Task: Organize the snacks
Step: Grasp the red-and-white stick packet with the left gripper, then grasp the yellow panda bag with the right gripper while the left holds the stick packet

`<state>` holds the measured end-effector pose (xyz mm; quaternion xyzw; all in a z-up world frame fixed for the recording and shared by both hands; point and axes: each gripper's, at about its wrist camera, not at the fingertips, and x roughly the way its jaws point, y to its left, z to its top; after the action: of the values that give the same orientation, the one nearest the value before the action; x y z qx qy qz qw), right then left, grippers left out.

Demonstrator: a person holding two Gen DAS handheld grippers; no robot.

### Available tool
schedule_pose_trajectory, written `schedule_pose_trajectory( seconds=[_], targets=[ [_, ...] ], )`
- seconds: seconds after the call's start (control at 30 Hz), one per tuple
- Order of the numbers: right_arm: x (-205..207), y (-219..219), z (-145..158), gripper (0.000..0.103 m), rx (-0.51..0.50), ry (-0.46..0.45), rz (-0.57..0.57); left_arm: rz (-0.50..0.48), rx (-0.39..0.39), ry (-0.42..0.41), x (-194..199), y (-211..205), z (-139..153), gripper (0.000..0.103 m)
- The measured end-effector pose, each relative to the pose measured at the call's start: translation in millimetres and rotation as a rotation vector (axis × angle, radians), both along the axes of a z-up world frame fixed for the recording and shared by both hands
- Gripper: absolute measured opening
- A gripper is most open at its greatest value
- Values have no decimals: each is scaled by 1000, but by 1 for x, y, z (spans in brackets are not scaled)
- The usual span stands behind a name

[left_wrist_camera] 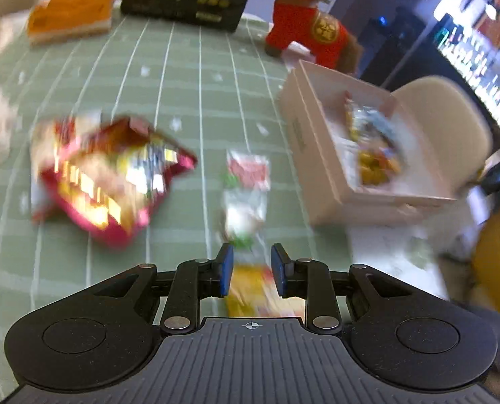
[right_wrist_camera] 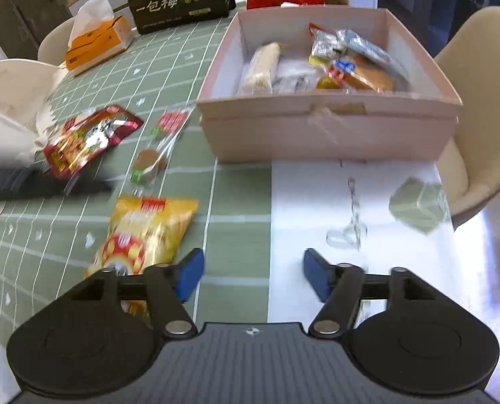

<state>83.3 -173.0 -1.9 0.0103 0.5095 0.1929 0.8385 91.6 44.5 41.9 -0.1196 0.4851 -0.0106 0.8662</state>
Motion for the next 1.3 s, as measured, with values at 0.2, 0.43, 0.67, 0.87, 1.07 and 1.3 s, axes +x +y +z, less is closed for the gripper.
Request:
schedule_pose_trajectory(
  seconds=[0.2, 0.43, 0.67, 0.87, 1.07, 1.3],
  targets=[
    [-27, -8, -2, 84, 3, -40, 60, -19, 71, 57, 41, -13, -16, 30],
    [-33, 0, -7, 103, 8, -66, 103, -175, 192, 72, 42, -46, -26, 50],
    [-50, 15, -17, 103, -108, -184, 168, -178, 166, 69, 42, -37, -25, 45],
    [-42, 10, -13, 103, -119, -133, 304, -52, 80, 66, 21, 10, -25, 43],
    [-21, -3, 10, 98, -25, -92, 195, 11, 1, 75, -29, 44, -24, 42],
    [-16, 51, 25, 97, 140, -64, 382, 105, -72, 77, -65, 79, -24, 42]
  ],
)
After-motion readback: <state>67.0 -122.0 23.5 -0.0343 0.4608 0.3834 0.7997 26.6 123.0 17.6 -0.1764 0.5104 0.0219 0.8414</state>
